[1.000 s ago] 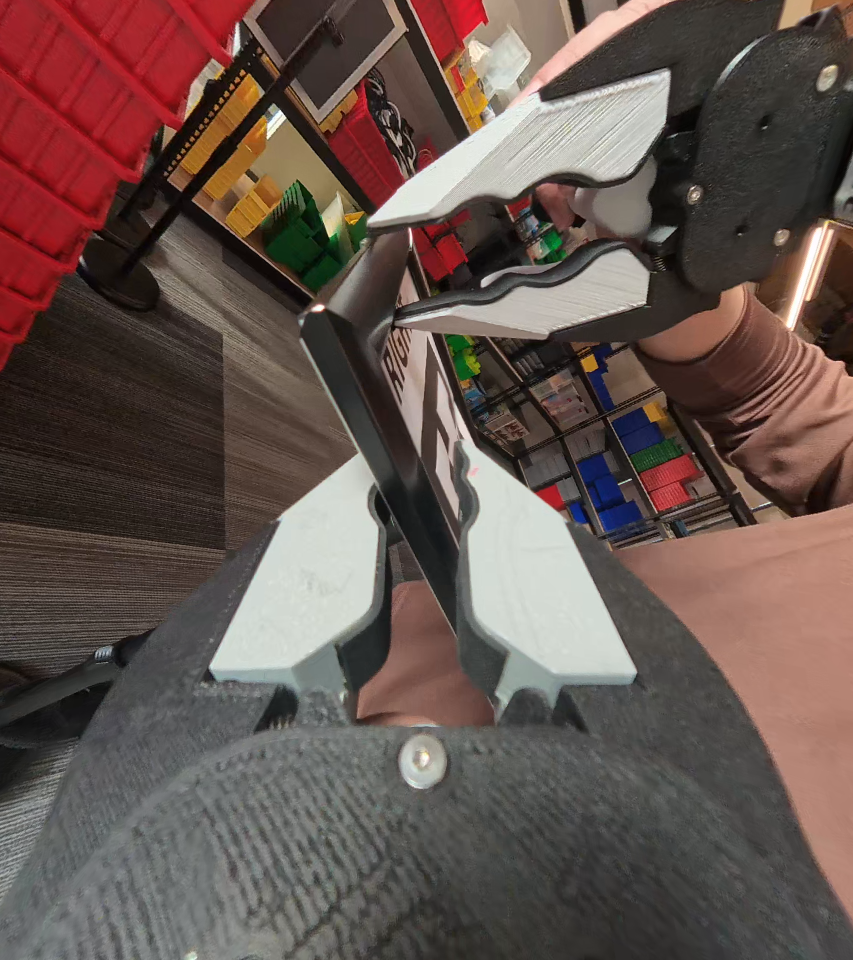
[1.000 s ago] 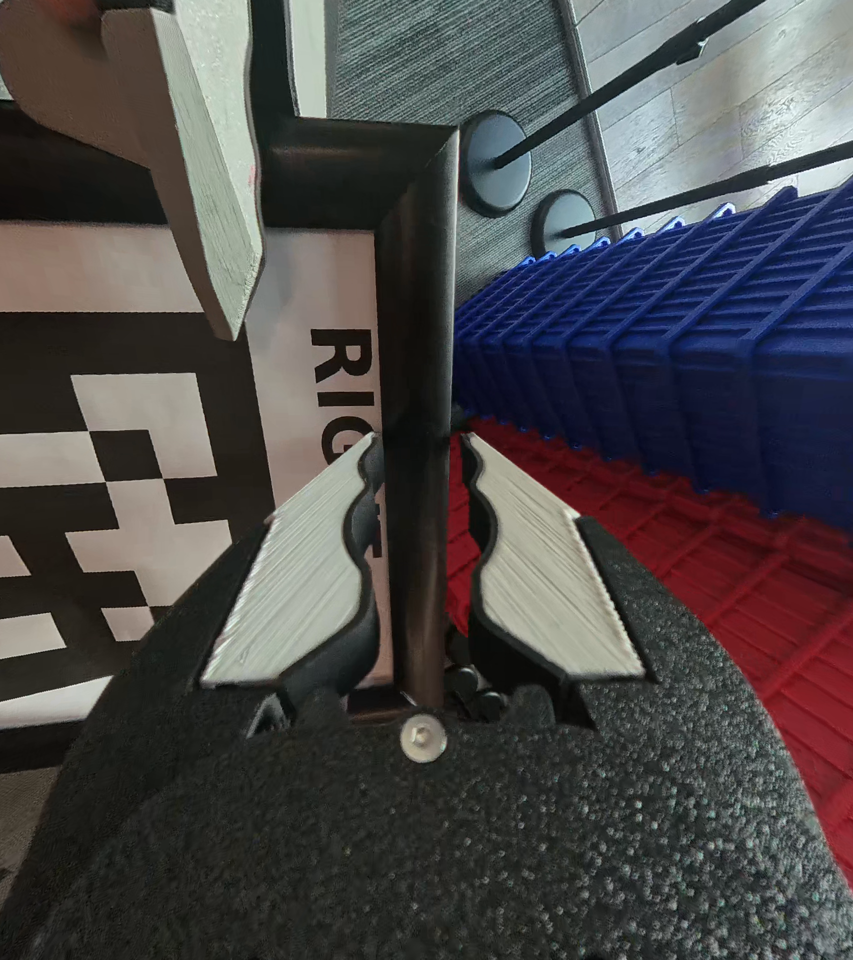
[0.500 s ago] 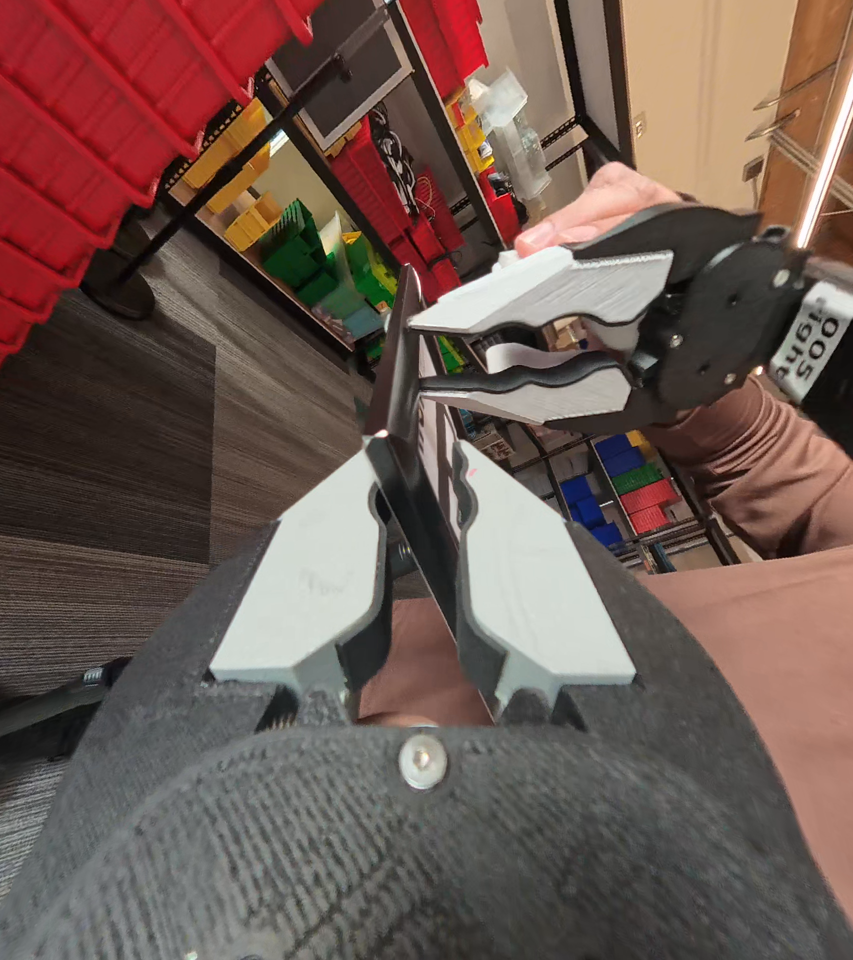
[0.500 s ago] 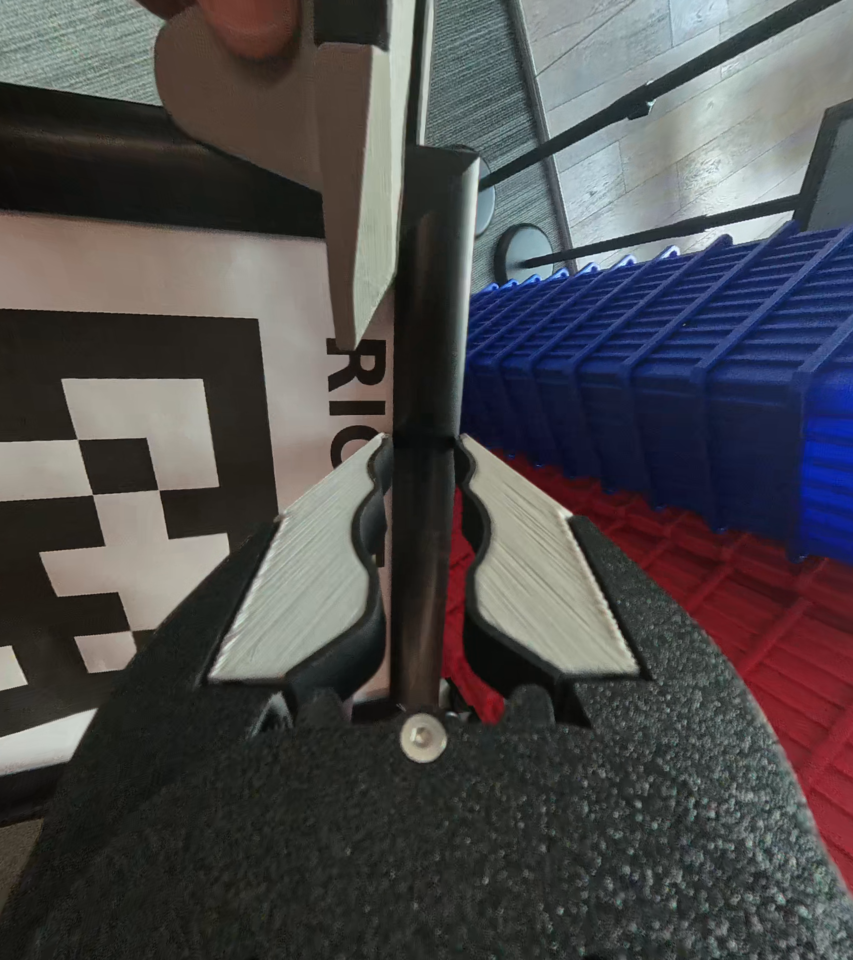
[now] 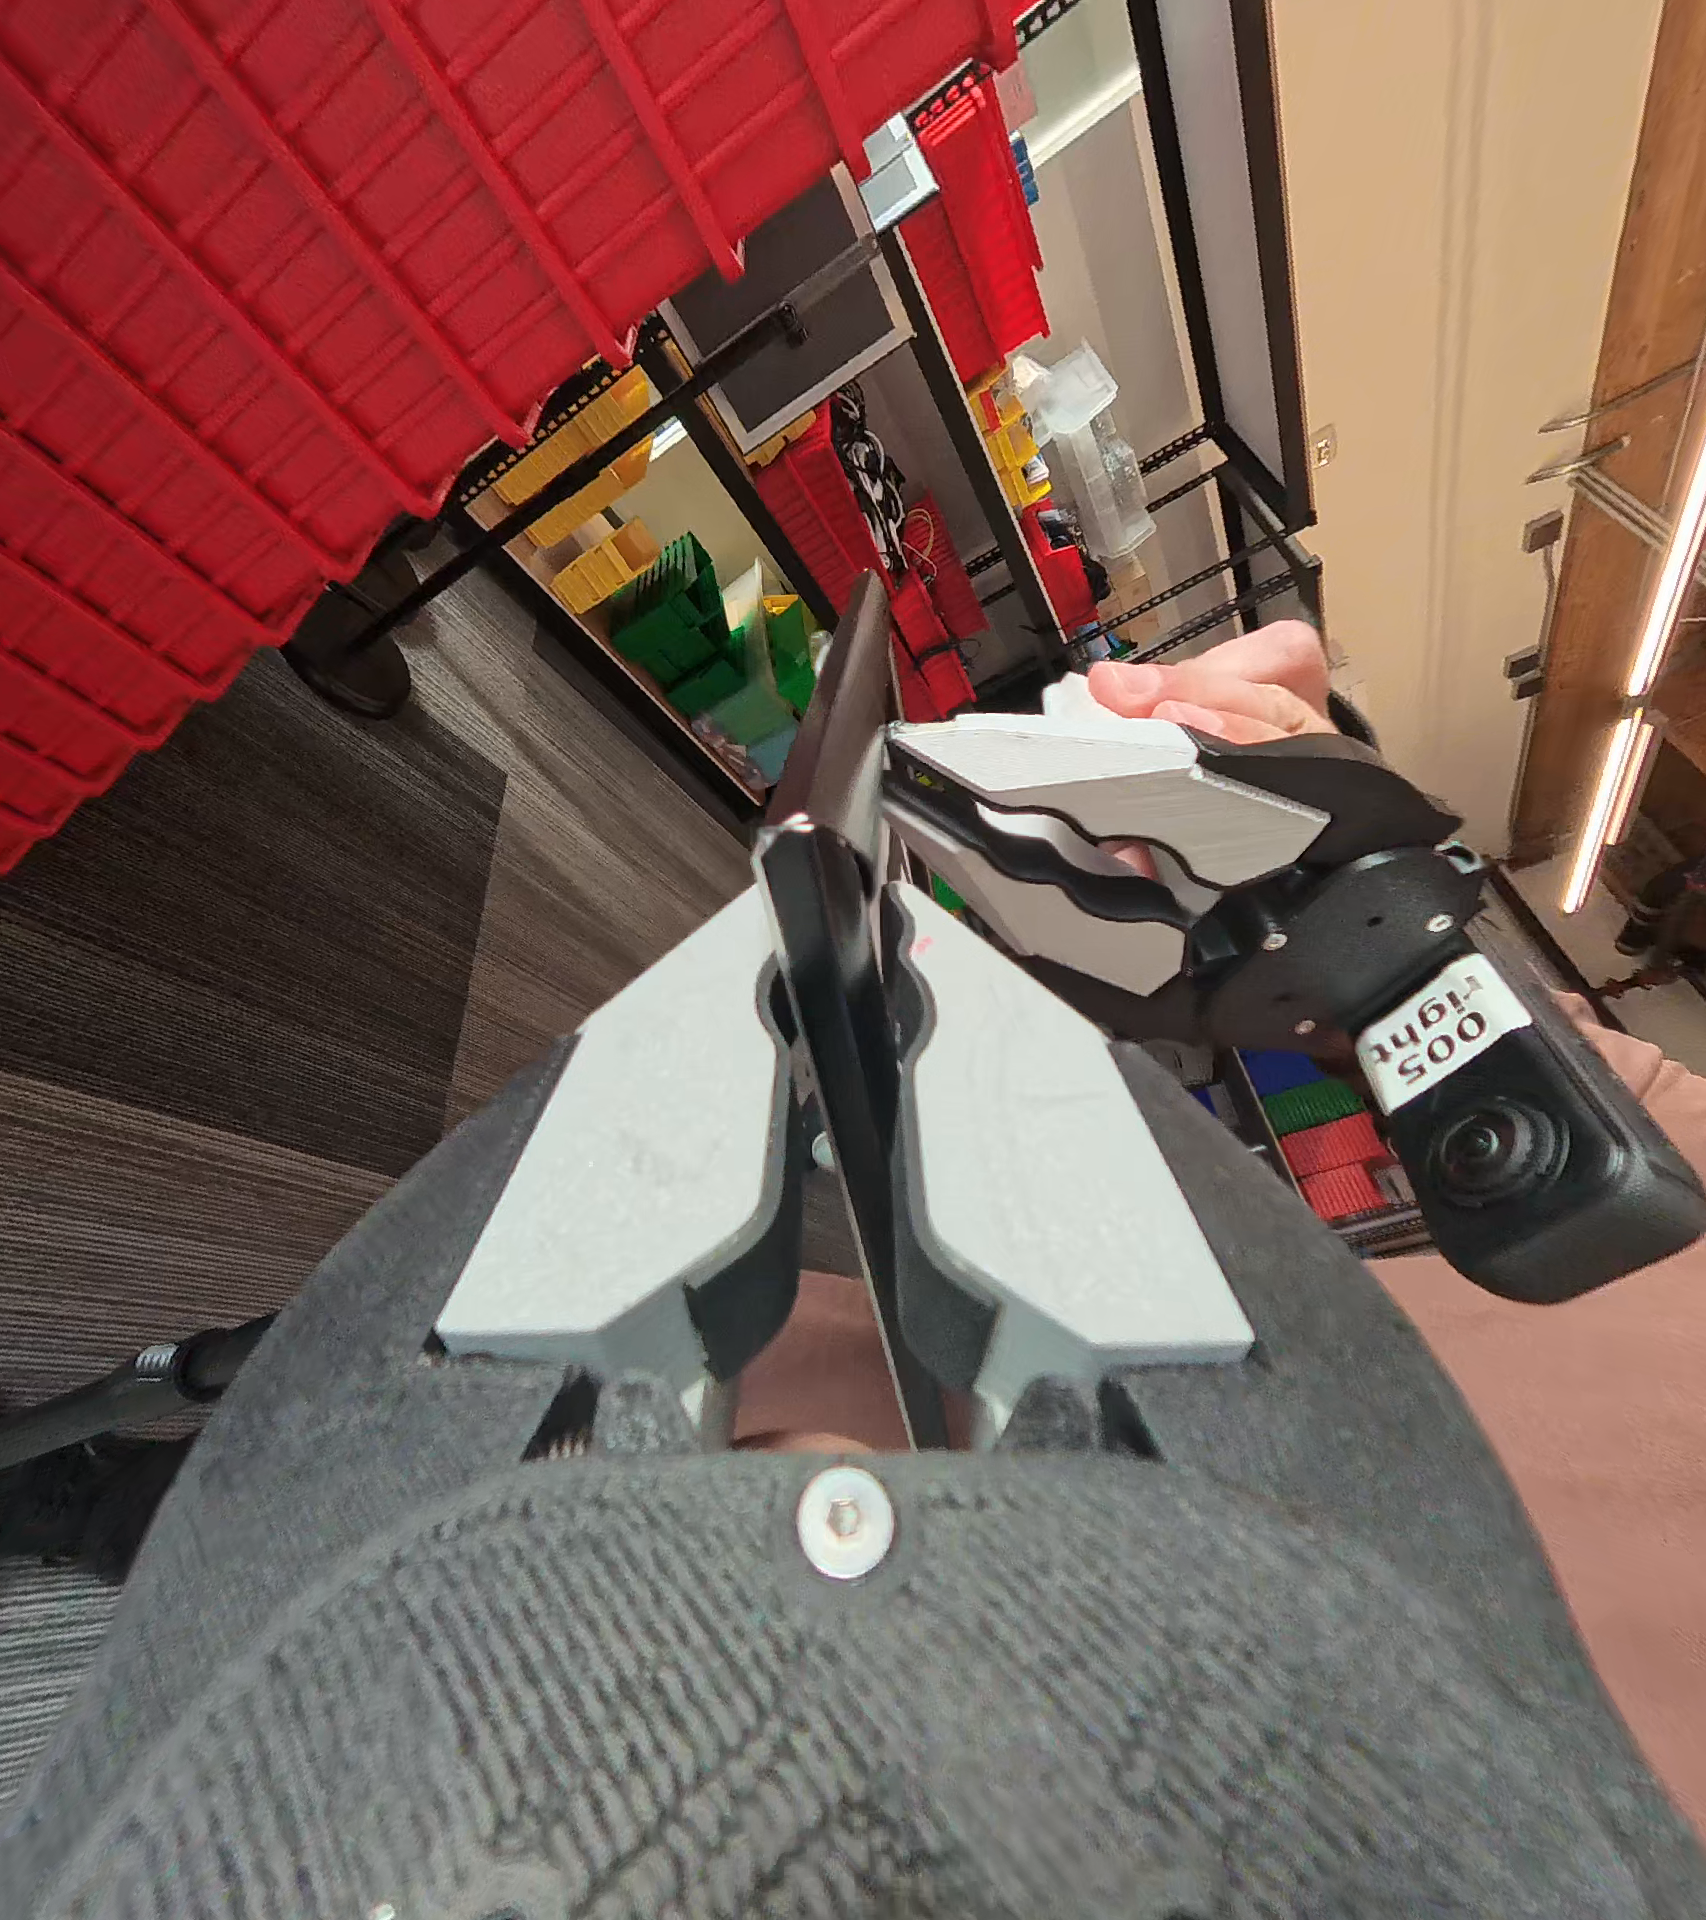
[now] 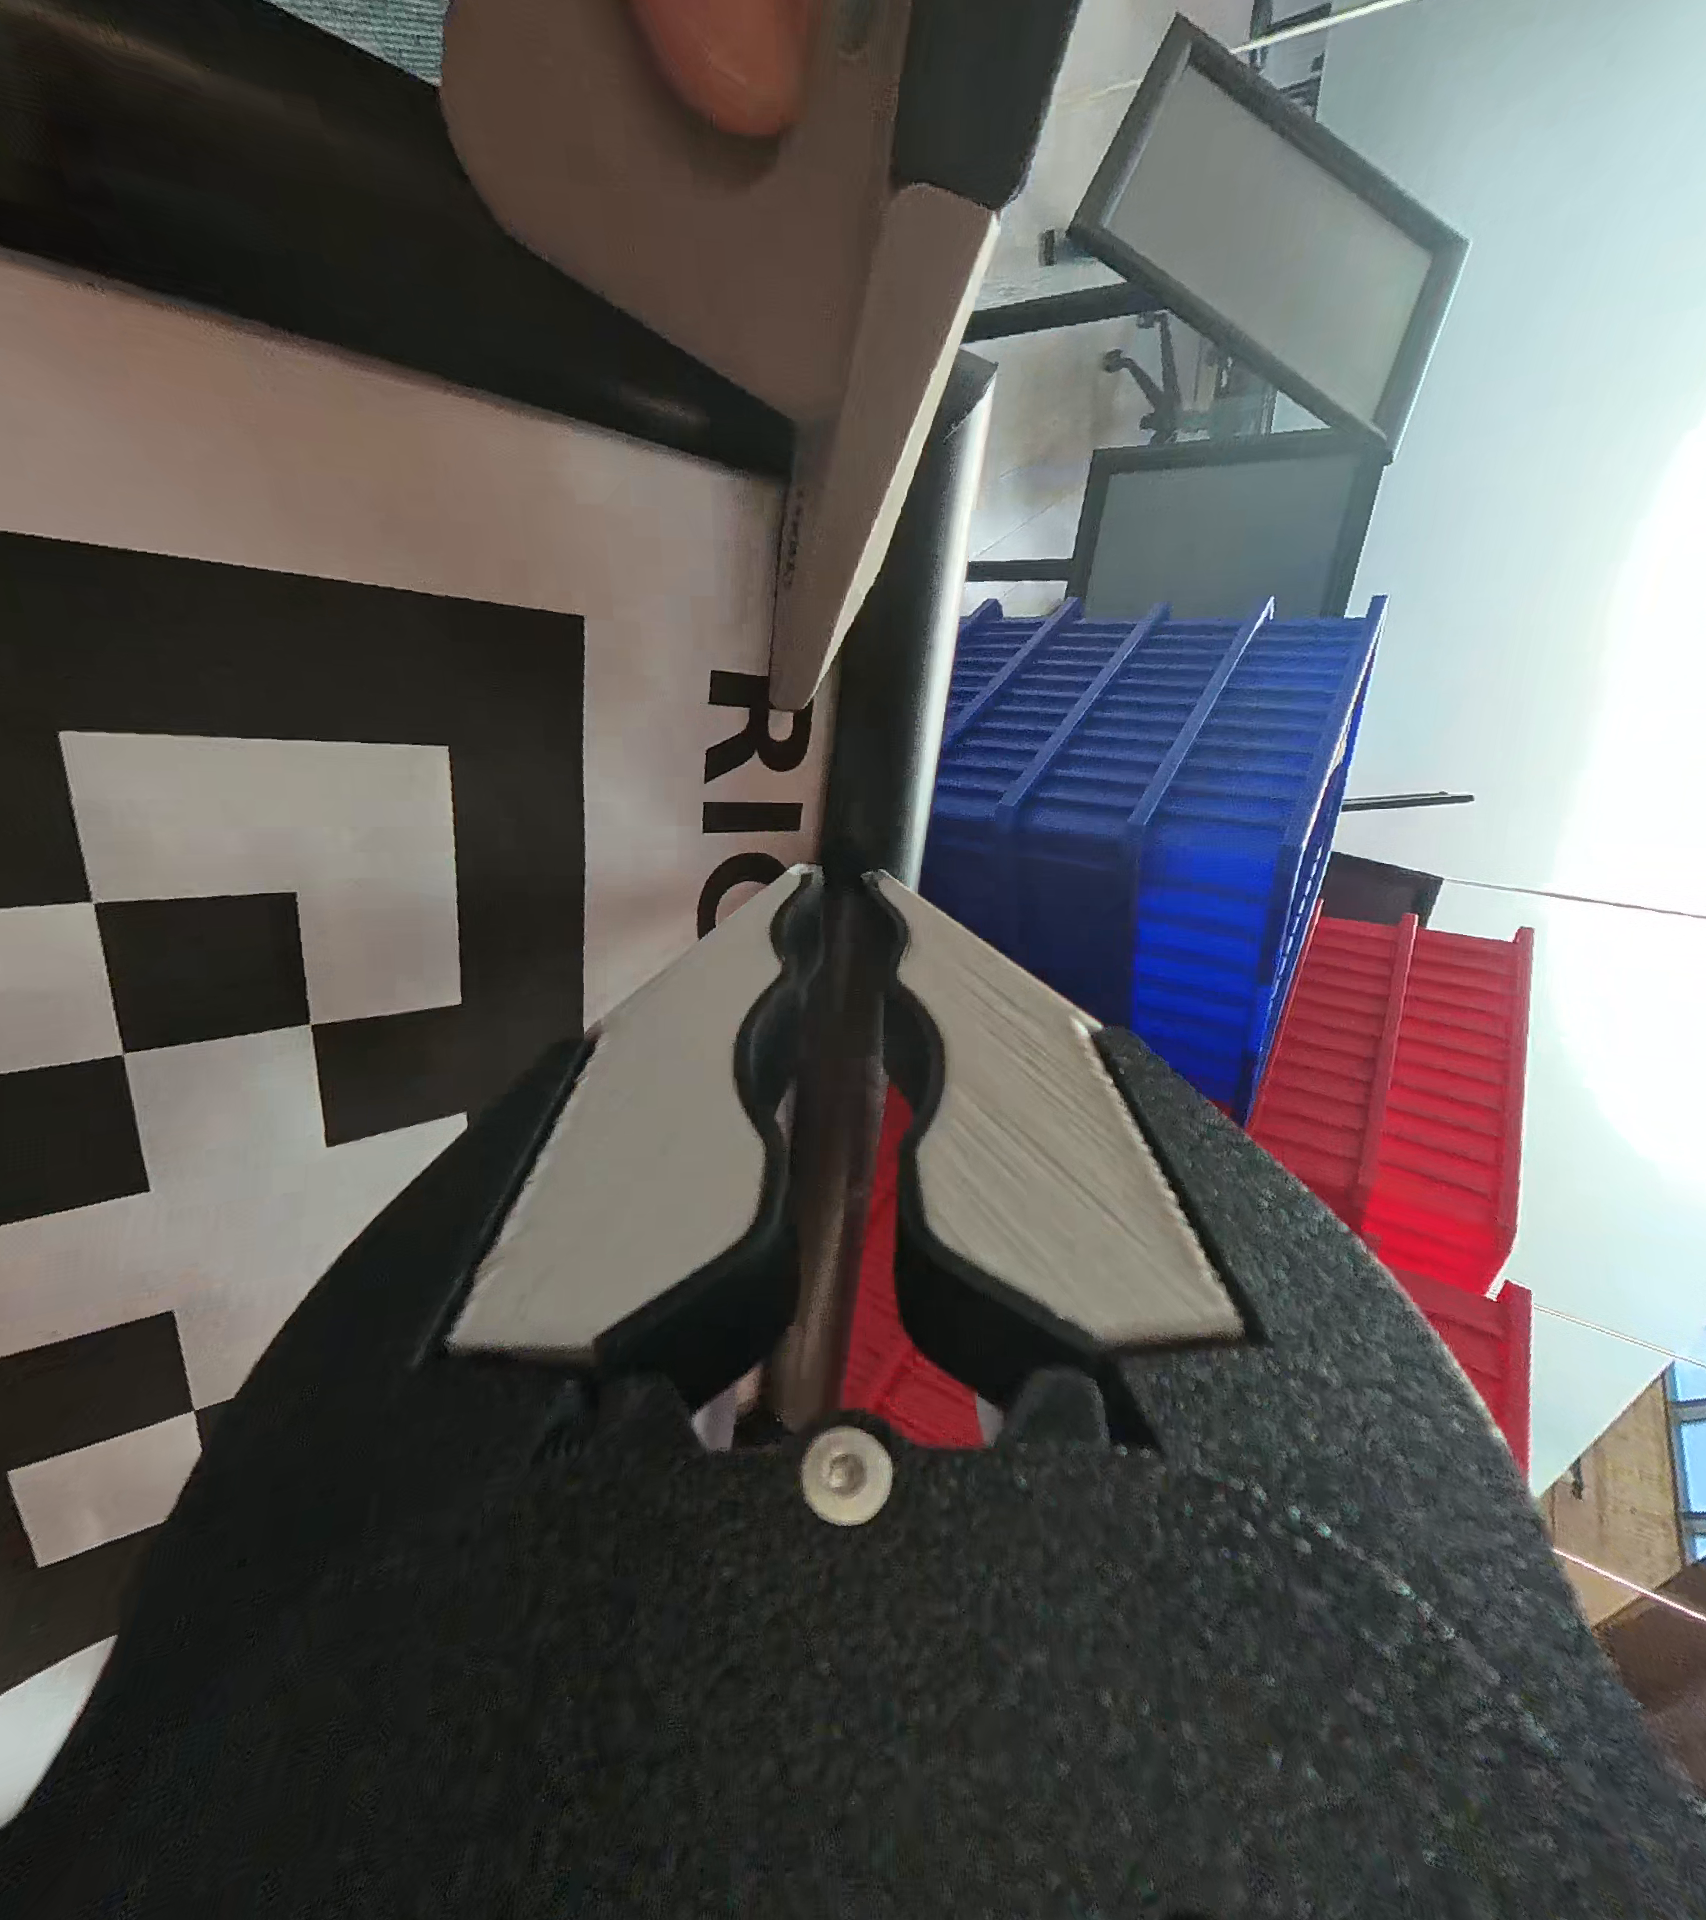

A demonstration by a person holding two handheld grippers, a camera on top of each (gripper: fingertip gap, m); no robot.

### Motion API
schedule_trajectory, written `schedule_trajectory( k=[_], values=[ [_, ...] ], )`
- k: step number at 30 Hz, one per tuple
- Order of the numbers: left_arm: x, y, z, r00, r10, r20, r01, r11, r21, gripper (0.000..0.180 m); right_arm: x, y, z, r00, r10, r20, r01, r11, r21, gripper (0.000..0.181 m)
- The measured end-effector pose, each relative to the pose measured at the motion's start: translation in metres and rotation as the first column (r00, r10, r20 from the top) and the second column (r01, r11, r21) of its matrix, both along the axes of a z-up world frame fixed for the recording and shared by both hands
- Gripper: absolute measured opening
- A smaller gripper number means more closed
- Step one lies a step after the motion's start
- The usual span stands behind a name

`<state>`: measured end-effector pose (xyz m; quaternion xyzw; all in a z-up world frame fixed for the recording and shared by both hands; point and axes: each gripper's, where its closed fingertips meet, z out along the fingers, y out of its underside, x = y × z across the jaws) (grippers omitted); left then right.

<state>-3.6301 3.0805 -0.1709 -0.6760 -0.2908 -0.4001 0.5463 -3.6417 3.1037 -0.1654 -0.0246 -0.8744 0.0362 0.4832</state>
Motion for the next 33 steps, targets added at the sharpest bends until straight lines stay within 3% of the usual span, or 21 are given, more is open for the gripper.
schedule_trajectory(
  k=[3,5,8,14,19,22,28,33],
  values=[
    [0.000,-0.001,0.000,1.000,0.010,-0.005,-0.010,1.000,-0.003,0.011,-0.002,0.000,0.013,0.997,0.031,-0.065,-0.031,1.000,0.006,0.000],
    [0.009,0.003,0.001,1.000,-0.013,-0.002,0.013,1.000,0.017,0.011,-0.026,0.025,0.045,0.975,-0.064,-0.212,0.072,0.997,0.029,0.000],
    [0.004,0.011,0.001,0.999,0.032,-0.037,-0.032,0.999,-0.016,0.011,-0.051,0.062,0.054,0.965,-0.261,0.035,0.263,0.943,-0.202,0.000],
    [0.001,0.002,-0.003,0.998,0.021,-0.065,-0.025,0.997,-0.073,0.013,-0.029,0.064,0.115,0.957,-0.290,0.029,0.267,0.834,-0.483,0.000],
    [-0.003,-0.017,-0.007,0.981,0.098,-0.168,-0.127,0.976,-0.176,0.047,0.024,0.077,0.078,0.910,-0.322,0.261,0.412,0.623,-0.665,0.028],
    [0.000,-0.035,-0.006,0.964,0.137,-0.229,-0.189,0.957,-0.220,0.066,0.055,0.098,0.045,0.853,-0.369,0.370,0.517,0.493,-0.700,0.038],
    [0.050,-0.059,-0.013,0.978,0.091,-0.186,-0.127,0.974,-0.190,0.071,0.086,0.117,0.024,0.800,-0.406,0.442,0.579,0.327,-0.747,0.044],
    [0.088,-0.077,-0.036,0.986,0.037,-0.160,-0.071,0.975,-0.212,0.072,0.093,0.082,0.042,0.837,-0.316,0.447,0.529,0.257,-0.809,0.047]
  ],
)
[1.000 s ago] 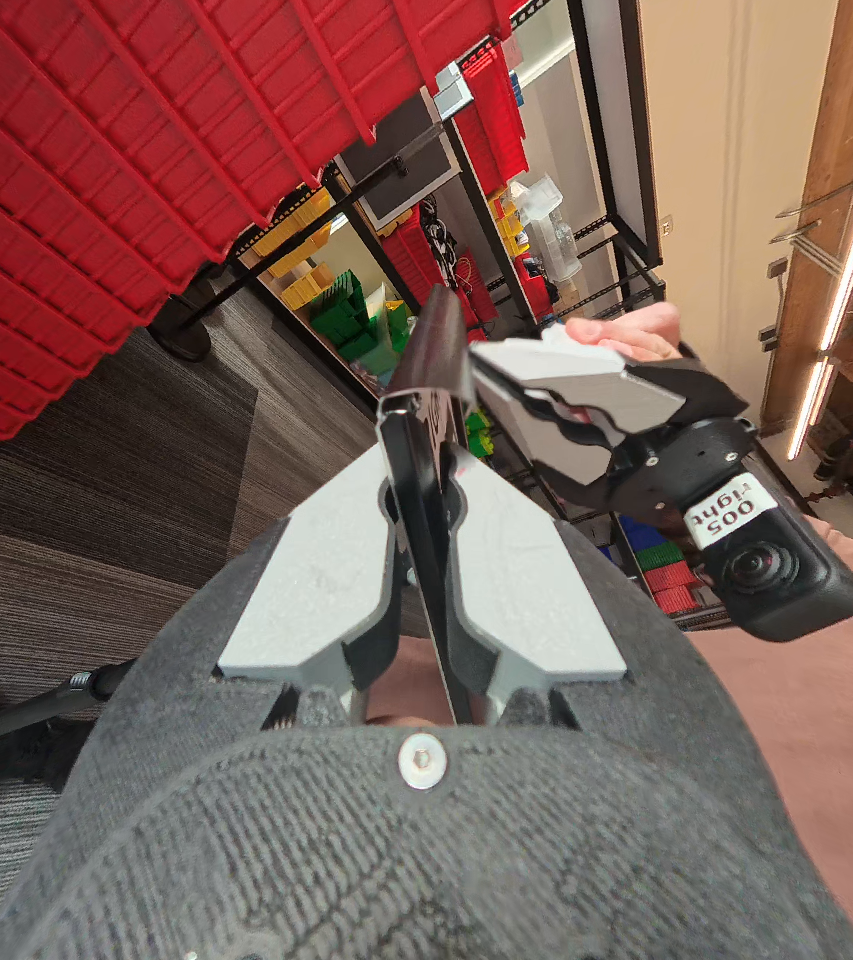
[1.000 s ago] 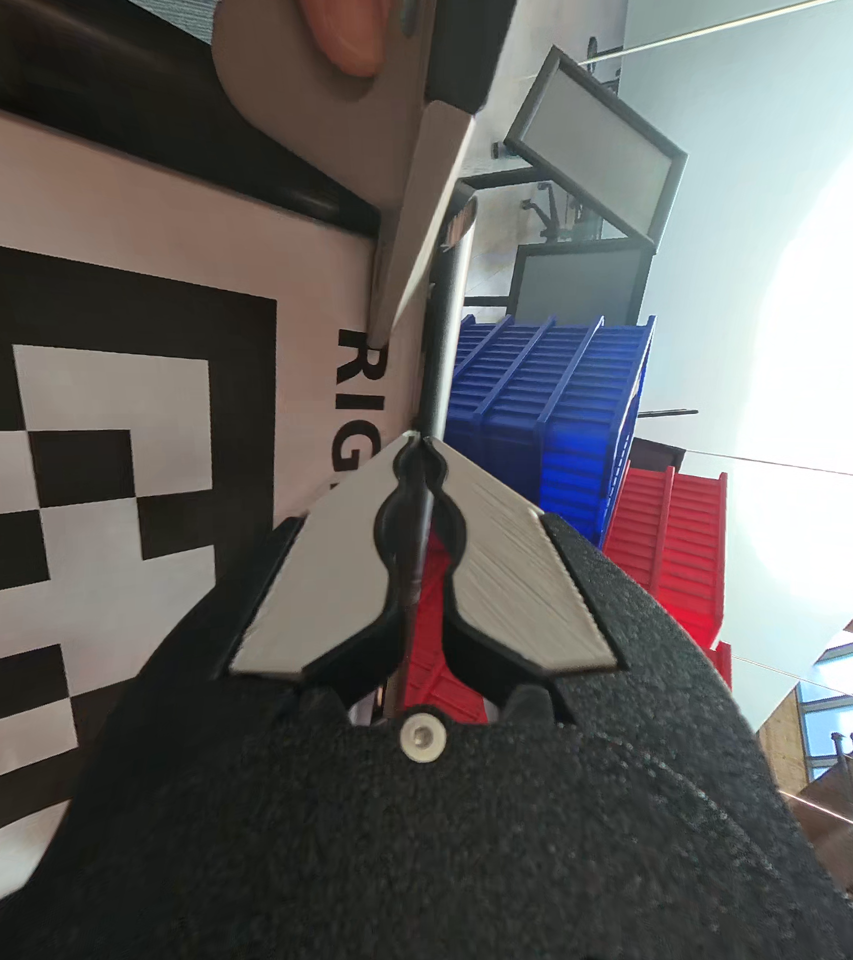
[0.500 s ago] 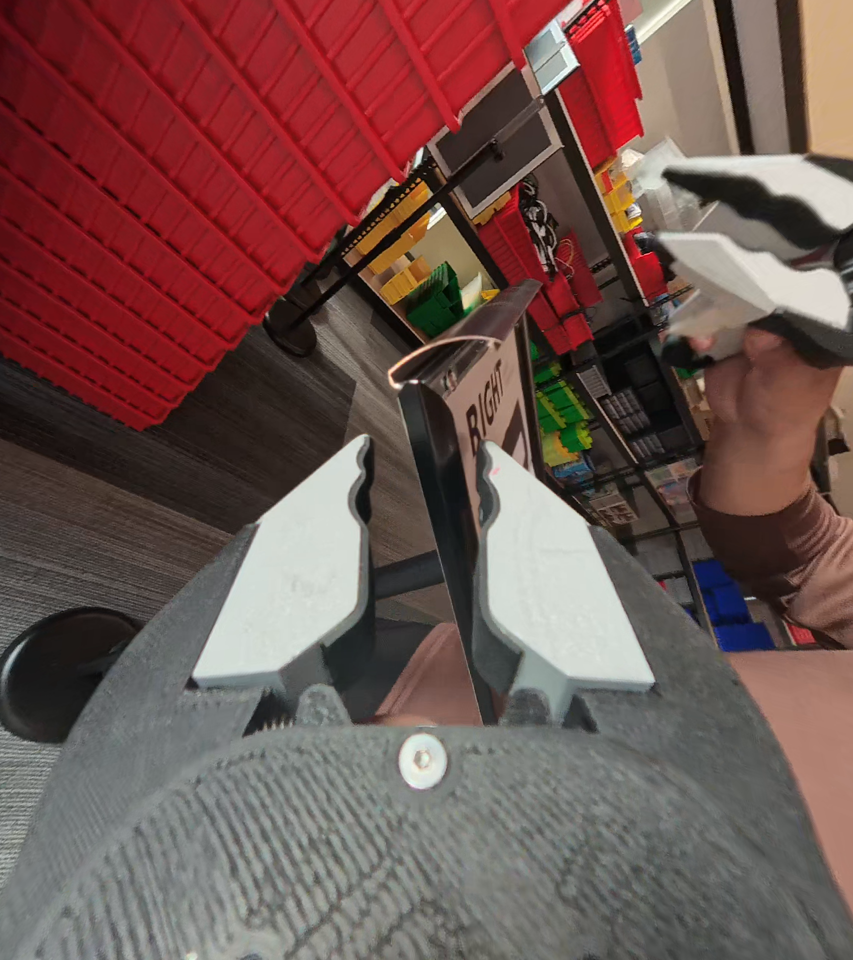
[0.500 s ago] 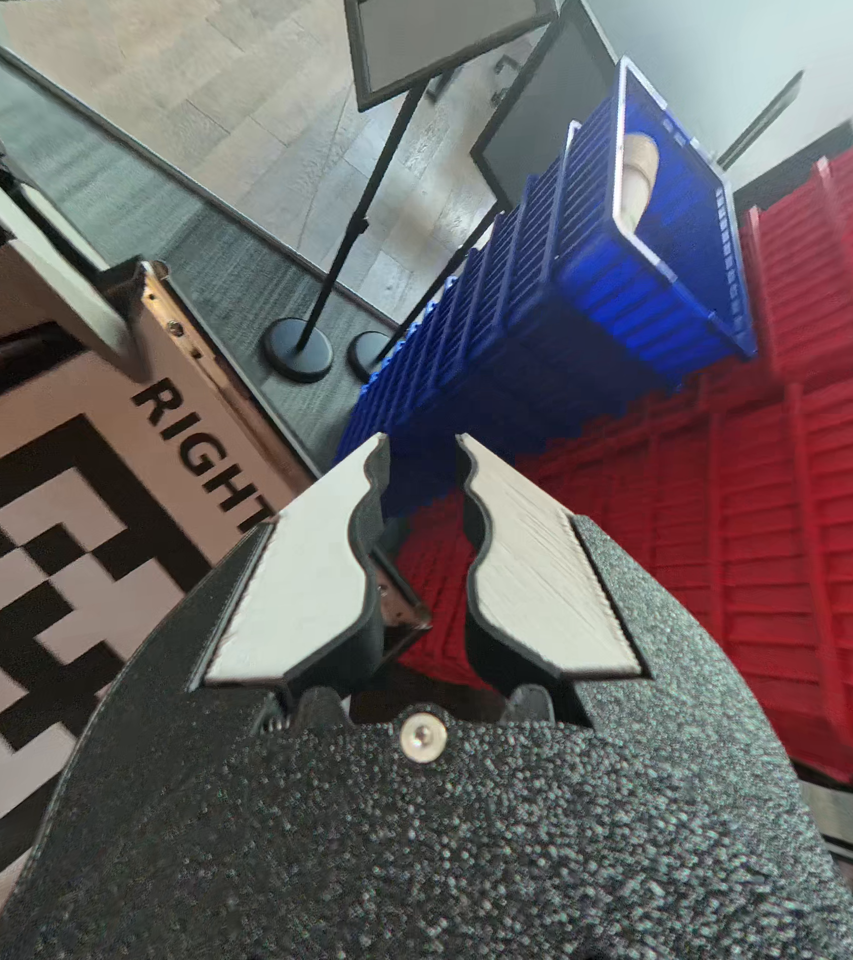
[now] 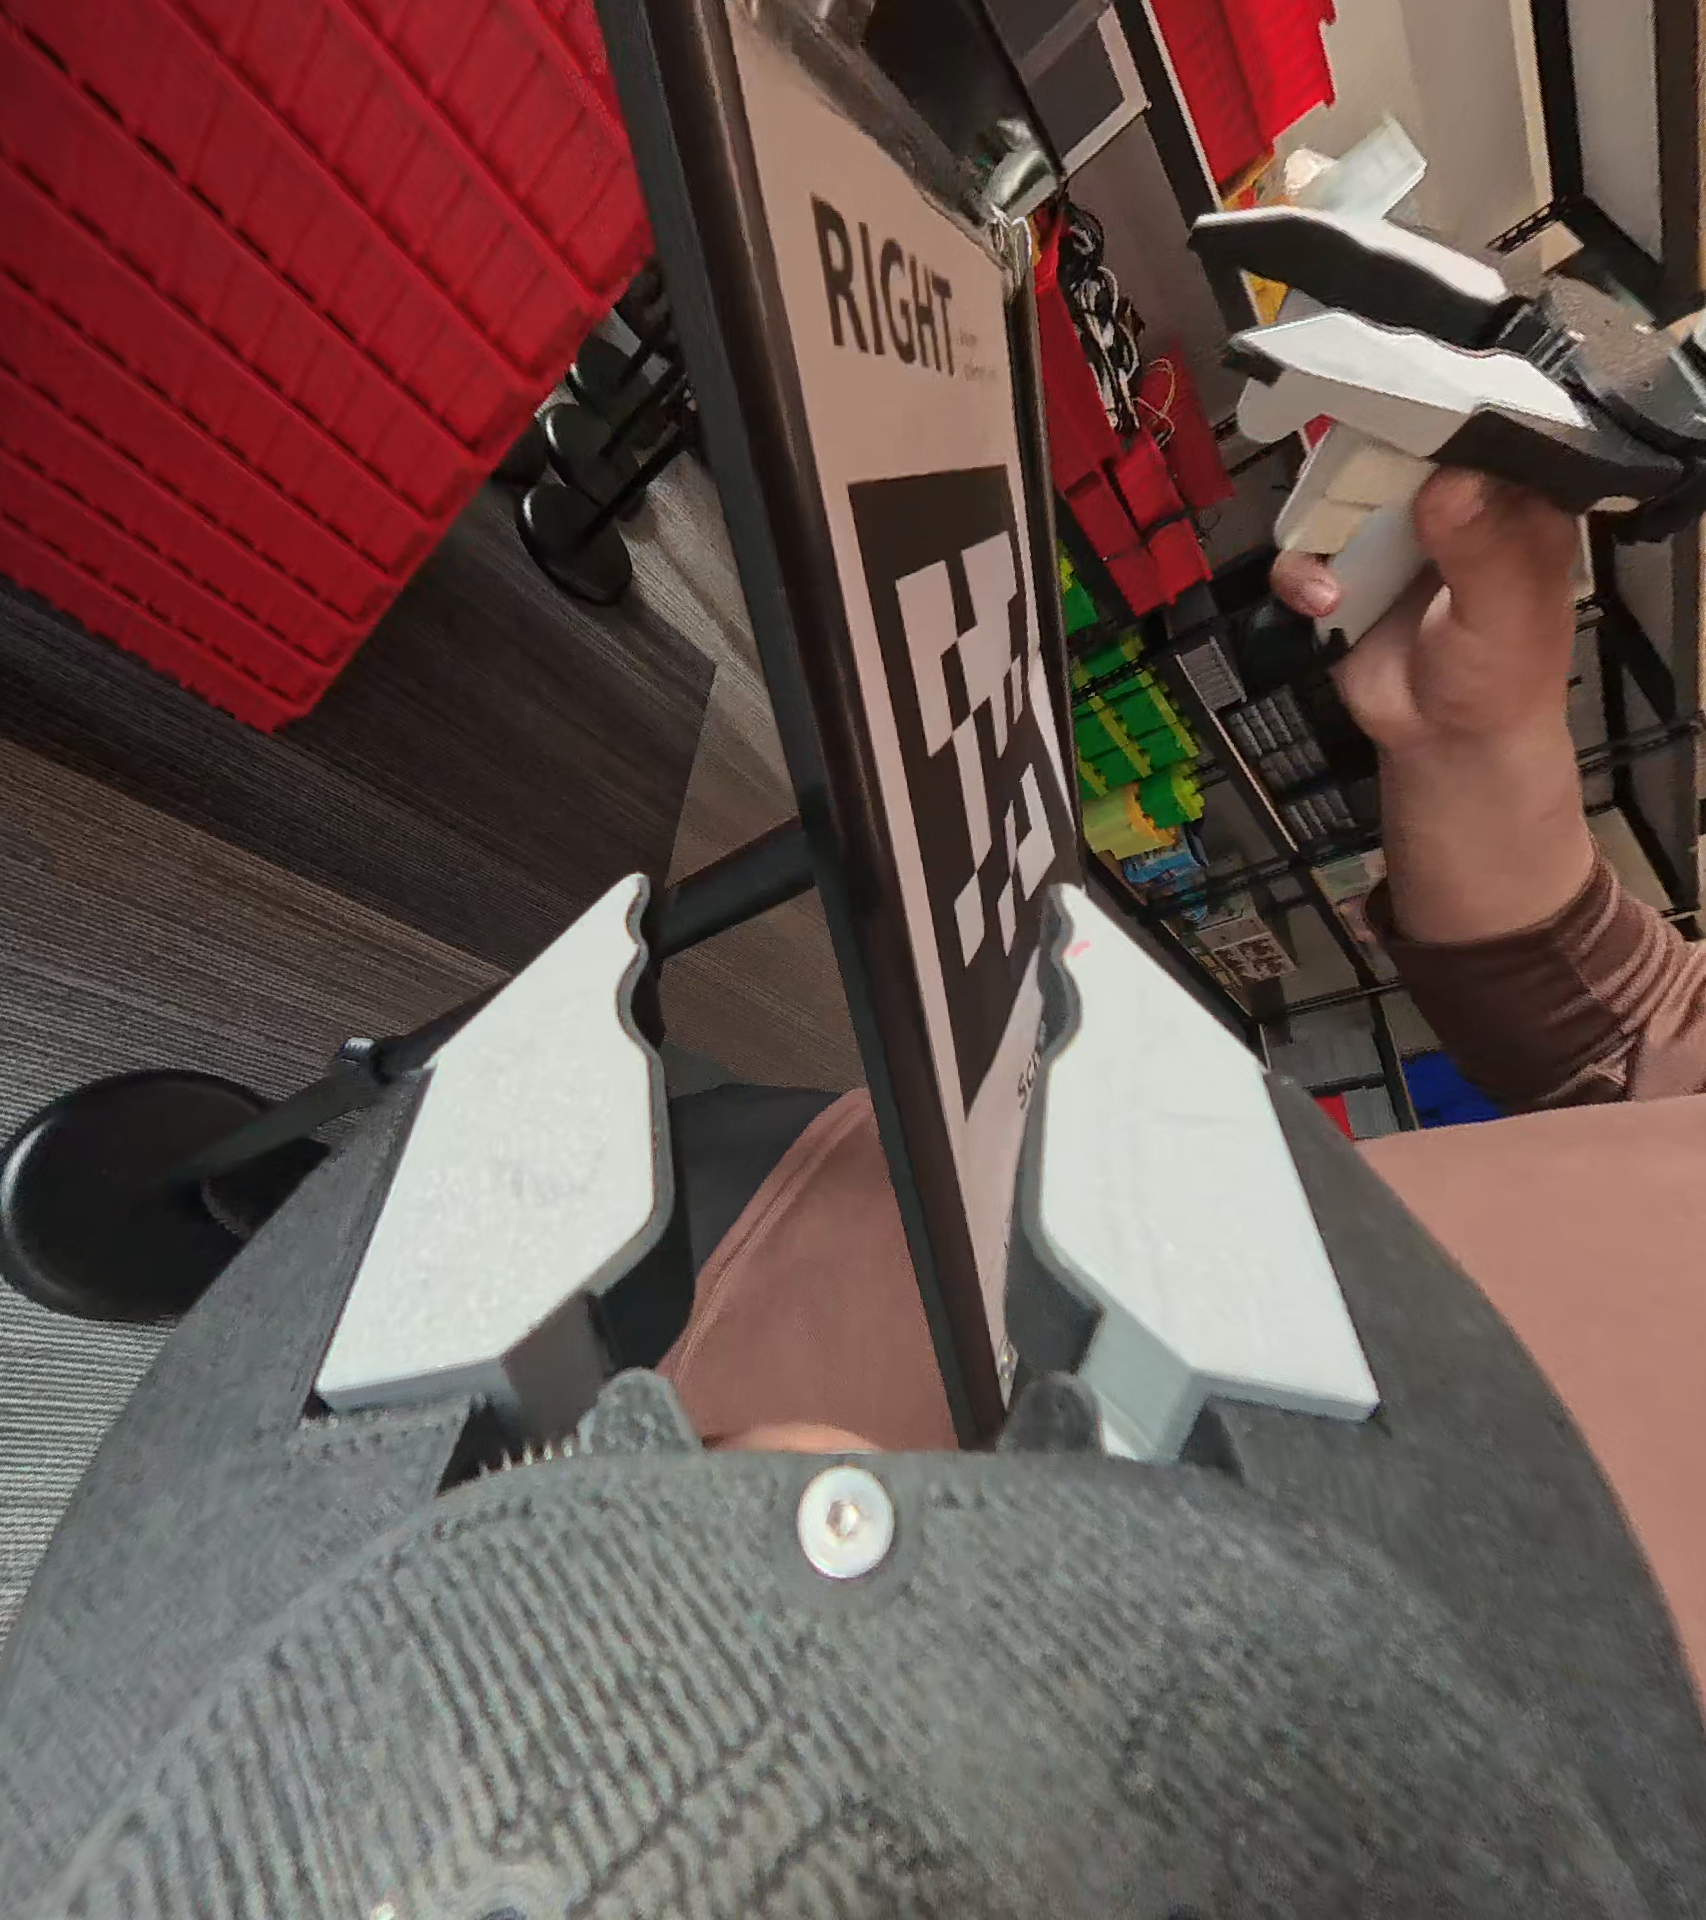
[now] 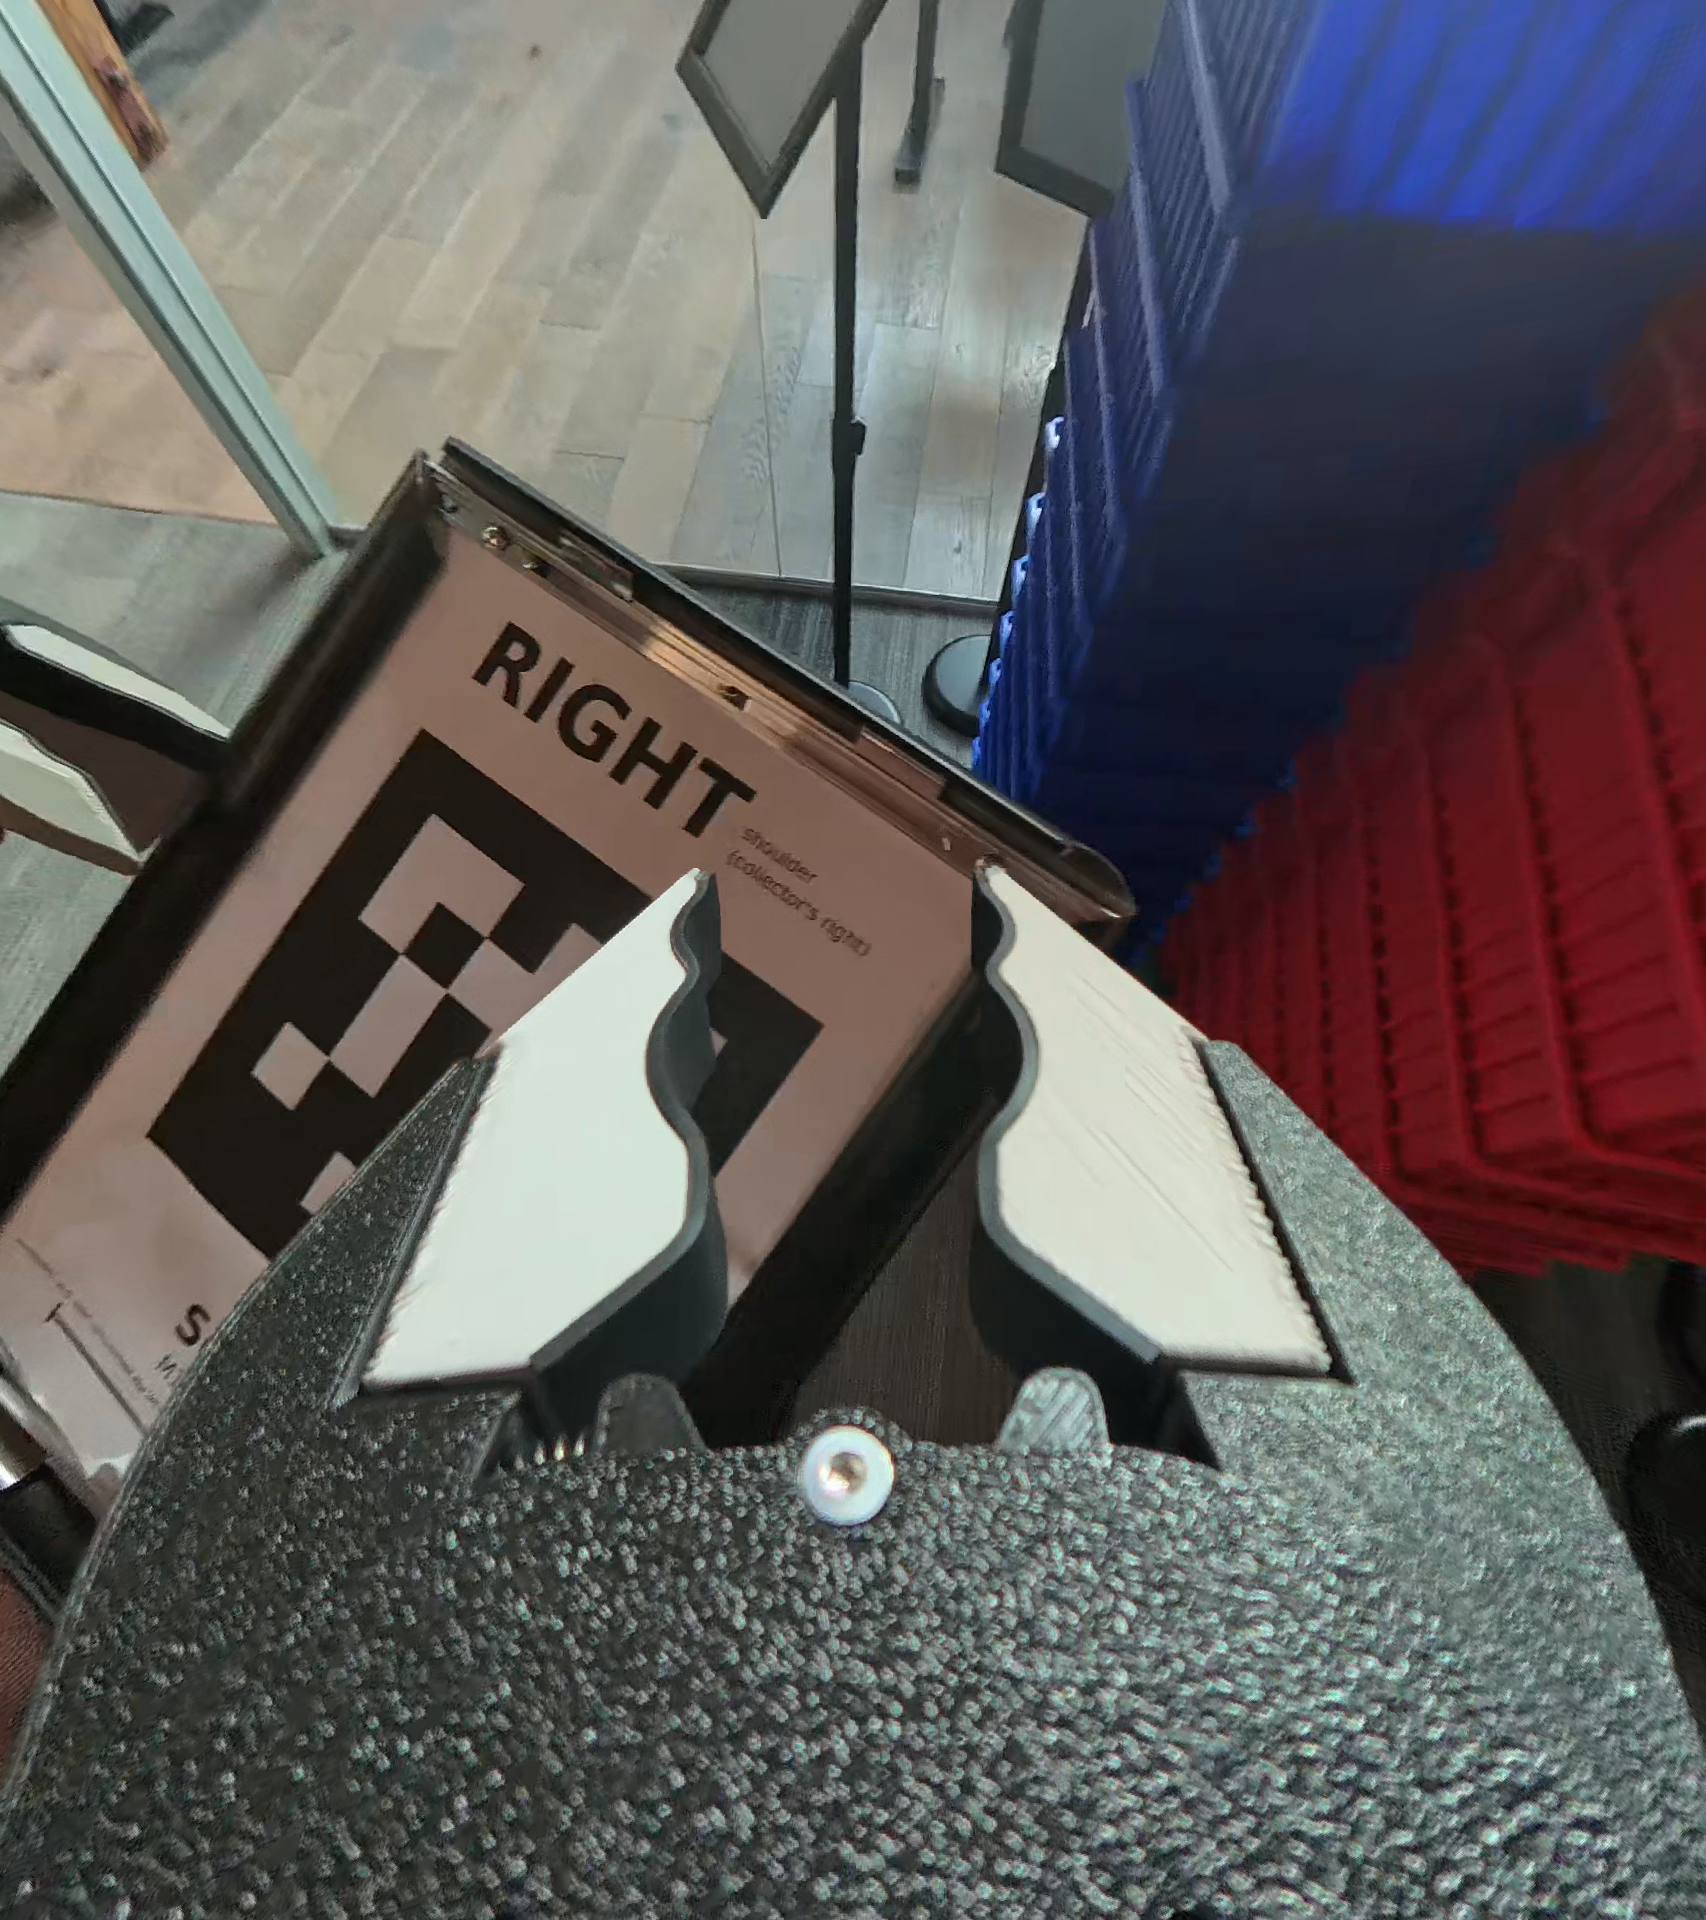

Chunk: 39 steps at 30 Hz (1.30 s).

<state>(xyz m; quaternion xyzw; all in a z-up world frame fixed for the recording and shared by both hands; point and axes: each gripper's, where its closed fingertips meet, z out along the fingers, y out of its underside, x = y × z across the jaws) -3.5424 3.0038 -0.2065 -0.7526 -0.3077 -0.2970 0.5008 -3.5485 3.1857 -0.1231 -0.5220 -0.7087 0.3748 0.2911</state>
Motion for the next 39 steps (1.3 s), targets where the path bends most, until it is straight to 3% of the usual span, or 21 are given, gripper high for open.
schedule_trajectory(
  k=[8,11,14,16,19,25,31,34,37,39],
  values=[
    [-0.007,0.020,-0.005,1.000,0.001,-0.025,-0.002,0.999,-0.050,0.082,0.030,0.024,-0.028,0.978,-0.147,0.147,0.116,0.973,0.200,0.052],
    [0.002,0.037,-0.003,0.998,-0.067,-0.002,0.067,0.997,-0.035,0.077,0.045,0.015,-0.043,0.964,-0.156,0.216,0.123,0.980,0.158,0.057],
    [0.009,0.046,-0.005,0.995,-0.104,-0.012,0.104,0.994,-0.030,0.028,0.052,0.016,-0.064,0.948,-0.202,0.245,0.154,0.967,0.201,0.047],
    [0.015,0.048,-0.002,0.992,-0.123,0.008,0.123,0.992,0.012,0.016,0.054,0.024,-0.075,0.938,-0.247,0.245,0.170,0.940,0.295,0.037],
    [0.020,0.049,0.001,0.993,-0.098,0.066,0.094,0.993,0.067,0.009,0.050,0.028,-0.076,0.948,-0.250,0.195,0.156,0.904,0.398,0.030],
    [0.030,0.042,0.003,0.994,-0.032,0.108,0.018,0.992,0.128,0.009,0.019,0.021,-0.076,0.975,-0.131,0.181,0.038,0.895,0.445,0.022],
    [0.061,0.035,0.001,0.992,-0.094,0.079,0.085,0.991,0.108,0.015,-0.004,0.005,-0.076,0.975,-0.045,0.220,-0.062,0.885,0.461,0.017],
    [0.027,0.021,0.007,1.000,0.009,0.018,-0.010,0.998,0.066,0.049,-0.001,0.008,-0.079,0.968,-0.067,0.243,-0.050,0.894,0.446,0.027],
    [-0.023,0.010,0.027,0.998,0.069,0.006,-0.069,0.996,0.064,0.069,0.005,0.012,-0.079,0.966,-0.081,0.246,-0.035,0.900,0.435,0.029],
    [-0.073,-0.003,0.043,0.978,0.122,-0.169,-0.127,0.992,-0.022,0.078,0.007,0.018,-0.079,0.963,-0.094,0.252,-0.028,0.896,0.442,0.032]
  ],
)
